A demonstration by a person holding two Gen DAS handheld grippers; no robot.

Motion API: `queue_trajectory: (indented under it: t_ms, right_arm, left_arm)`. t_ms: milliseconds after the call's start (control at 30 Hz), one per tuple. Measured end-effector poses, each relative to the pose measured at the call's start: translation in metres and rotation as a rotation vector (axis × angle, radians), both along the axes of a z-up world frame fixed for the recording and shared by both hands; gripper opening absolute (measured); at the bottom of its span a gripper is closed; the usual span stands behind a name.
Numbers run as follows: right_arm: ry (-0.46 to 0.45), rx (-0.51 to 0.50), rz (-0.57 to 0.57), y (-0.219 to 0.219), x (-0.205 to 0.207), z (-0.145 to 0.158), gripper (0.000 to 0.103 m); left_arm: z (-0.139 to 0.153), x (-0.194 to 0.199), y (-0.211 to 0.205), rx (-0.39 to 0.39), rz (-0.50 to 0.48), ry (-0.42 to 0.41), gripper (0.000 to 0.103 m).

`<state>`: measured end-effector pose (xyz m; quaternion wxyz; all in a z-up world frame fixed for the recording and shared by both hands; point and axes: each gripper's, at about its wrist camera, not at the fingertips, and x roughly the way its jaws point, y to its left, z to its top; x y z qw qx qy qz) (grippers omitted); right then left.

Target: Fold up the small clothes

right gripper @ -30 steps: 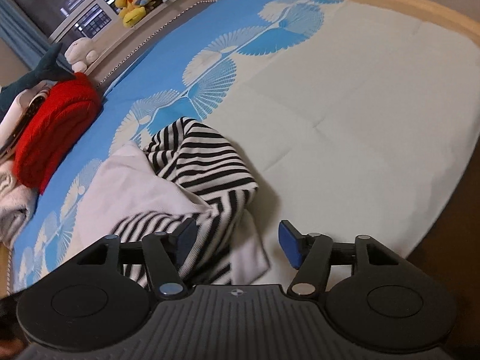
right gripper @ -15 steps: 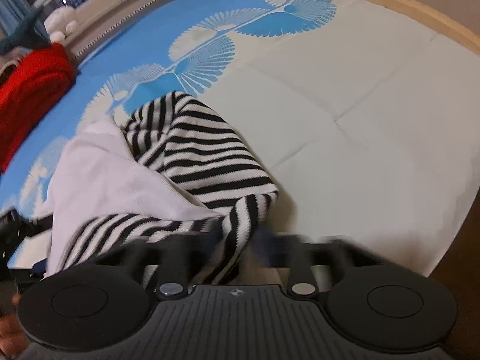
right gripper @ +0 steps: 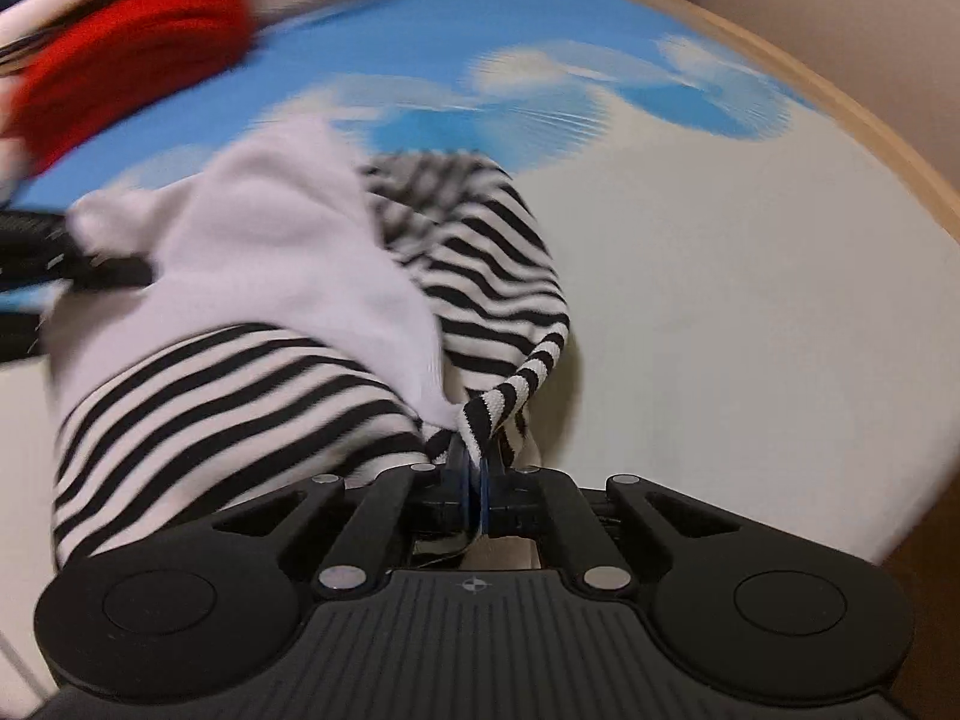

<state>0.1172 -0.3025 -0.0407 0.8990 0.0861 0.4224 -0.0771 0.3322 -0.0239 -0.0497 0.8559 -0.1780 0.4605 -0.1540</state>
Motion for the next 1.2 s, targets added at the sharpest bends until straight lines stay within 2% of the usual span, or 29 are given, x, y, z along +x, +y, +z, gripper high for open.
queue_trajectory:
  t_ms: [67,100,200,267,367,433,500,567,600,633,667,700,733,767,800,867,933,1000,1200]
  right_arm:
    - [-0.026,0.083,0.099,0.028,-0.002,0.005,0.002]
    - [-0.040,0.109,0.142,0.040,-0.003,0.009,0.002]
    - [-0.075,0.173,0.234,0.068,-0.006,0.017,0.002]
    - [-0.076,0.220,0.243,0.074,-0.006,0.020,0.002]
    - [-0.073,0.281,0.255,0.074,-0.006,0.025,0.002]
    - [-0.093,0.306,0.284,0.079,-0.009,0.034,0.002]
    - [-0.147,0.321,0.312,0.082,-0.017,0.051,0.002]
    - [-0.239,0.354,0.315,0.073,-0.035,0.074,0.002]
    - [-0.246,0.361,0.300,0.067,-0.039,0.079,0.002]
    - [-0.223,0.347,0.263,0.060,-0.045,0.077,0.002]
    - [-0.158,0.316,0.215,0.055,-0.046,0.064,0.002]
    - [-0.050,0.279,0.179,0.054,-0.043,0.041,0.002]
    - [0.045,0.276,0.167,0.053,-0.040,0.020,0.002]
    - [0.126,0.297,0.165,0.055,-0.036,0.000,0.002]
    - [0.157,0.297,0.180,0.060,-0.034,-0.010,0.002]
    - [0.140,0.243,0.224,0.071,-0.029,-0.012,0.002]
    - [0.150,0.227,0.222,0.071,-0.028,-0.013,0.003]
    - [0.216,0.191,0.195,0.066,-0.027,-0.021,0.003]
    - [0.326,0.146,0.223,0.064,-0.025,-0.024,0.003]
  left_arm:
    - [0.013,-0.004,0.033,0.083,0.026,-0.038,0.041]
    - [0.018,-0.005,0.051,0.109,0.050,-0.044,0.048]
    - [0.025,-0.014,0.098,0.145,0.152,-0.018,0.062]
    - [0.030,-0.028,0.121,0.155,0.194,0.009,0.062]
    - [0.049,-0.058,0.137,0.222,0.174,0.001,0.062]
    - [0.067,-0.080,0.144,0.221,0.172,-0.041,0.062]
    - [0.076,-0.097,0.147,0.188,0.158,-0.056,0.062]
    - [0.074,-0.111,0.144,0.166,0.125,-0.049,0.062]
    - [0.067,-0.115,0.139,0.164,0.104,-0.034,0.062]
    - [0.057,-0.120,0.134,0.164,0.080,-0.014,0.062]
    - [0.045,-0.125,0.129,0.165,0.051,0.029,0.062]
    - [0.032,-0.124,0.122,0.177,0.018,0.100,0.062]
    - [0.025,-0.124,0.116,0.187,-0.010,0.127,0.062]
    - [0.023,-0.126,0.108,0.207,-0.041,0.117,0.064]
    - [0.023,-0.127,0.102,0.237,-0.064,0.099,0.068]
    - [0.018,-0.129,0.094,0.289,-0.109,0.088,0.071]
    - [-0.005,-0.124,0.091,0.363,-0.153,0.164,0.073]
    - [-0.030,-0.121,0.088,0.454,-0.202,0.253,0.076]
    - [-0.035,-0.122,0.094,0.460,-0.252,0.259,0.086]
